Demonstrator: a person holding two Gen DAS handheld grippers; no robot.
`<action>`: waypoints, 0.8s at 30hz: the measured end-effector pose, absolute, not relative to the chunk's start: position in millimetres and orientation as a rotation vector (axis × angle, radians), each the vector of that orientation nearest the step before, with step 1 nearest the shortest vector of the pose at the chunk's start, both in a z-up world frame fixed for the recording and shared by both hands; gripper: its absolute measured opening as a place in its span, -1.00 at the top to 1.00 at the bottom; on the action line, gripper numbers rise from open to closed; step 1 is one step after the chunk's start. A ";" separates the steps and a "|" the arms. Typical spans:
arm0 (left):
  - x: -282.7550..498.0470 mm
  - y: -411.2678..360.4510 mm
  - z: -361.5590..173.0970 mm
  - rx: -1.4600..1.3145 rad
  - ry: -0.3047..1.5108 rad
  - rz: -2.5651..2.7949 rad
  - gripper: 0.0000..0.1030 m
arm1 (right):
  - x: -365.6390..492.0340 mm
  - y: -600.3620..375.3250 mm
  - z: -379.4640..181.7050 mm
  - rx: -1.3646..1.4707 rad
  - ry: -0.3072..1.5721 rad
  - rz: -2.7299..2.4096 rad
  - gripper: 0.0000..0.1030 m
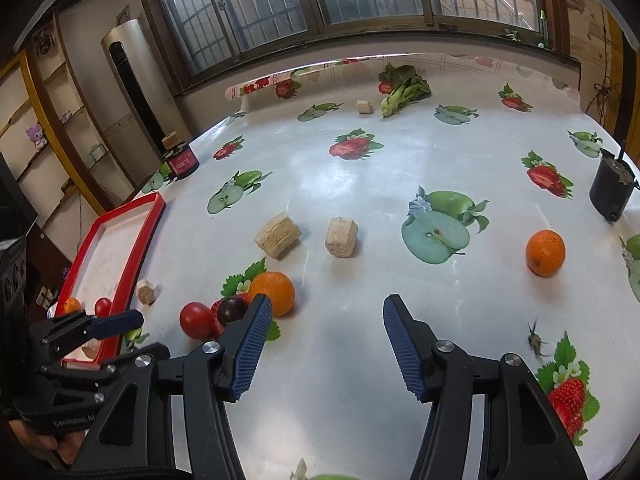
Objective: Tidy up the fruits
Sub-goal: 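Grasp a red tomato with the left gripper while the right gripper grasps a cork, then carry the tomato in the left gripper to the tray while the right gripper carries the cork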
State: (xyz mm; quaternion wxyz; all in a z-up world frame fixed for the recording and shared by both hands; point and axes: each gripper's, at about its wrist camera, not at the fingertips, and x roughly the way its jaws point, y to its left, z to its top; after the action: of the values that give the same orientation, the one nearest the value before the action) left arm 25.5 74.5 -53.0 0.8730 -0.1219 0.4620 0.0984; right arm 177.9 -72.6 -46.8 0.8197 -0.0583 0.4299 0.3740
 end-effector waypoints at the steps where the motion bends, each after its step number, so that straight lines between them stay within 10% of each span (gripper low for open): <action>1: 29.4 75.3 -55.2 -0.258 0.972 0.205 -0.12 | 184.0 -67.0 -48.8 -0.124 0.919 0.792 -0.14; 8: 51.4 76.4 -72.5 -0.269 1.009 0.179 -0.11 | 220.8 -25.0 -70.9 -0.178 0.949 0.758 -0.01; 13: 55.6 75.2 -71.1 -0.256 0.982 0.159 0.38 | 227.4 -14.0 -86.5 -0.202 0.948 0.752 0.50; 24: 30.5 83.9 -50.4 -0.280 0.915 0.177 0.38 | 204.0 -31.0 -61.7 -0.152 0.914 0.777 0.50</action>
State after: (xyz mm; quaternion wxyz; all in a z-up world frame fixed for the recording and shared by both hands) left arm 30.5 83.9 -50.4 0.8840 -0.1346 0.4396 0.0850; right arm 204.0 -31.0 -61.7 0.8227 -0.0714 0.4298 0.3652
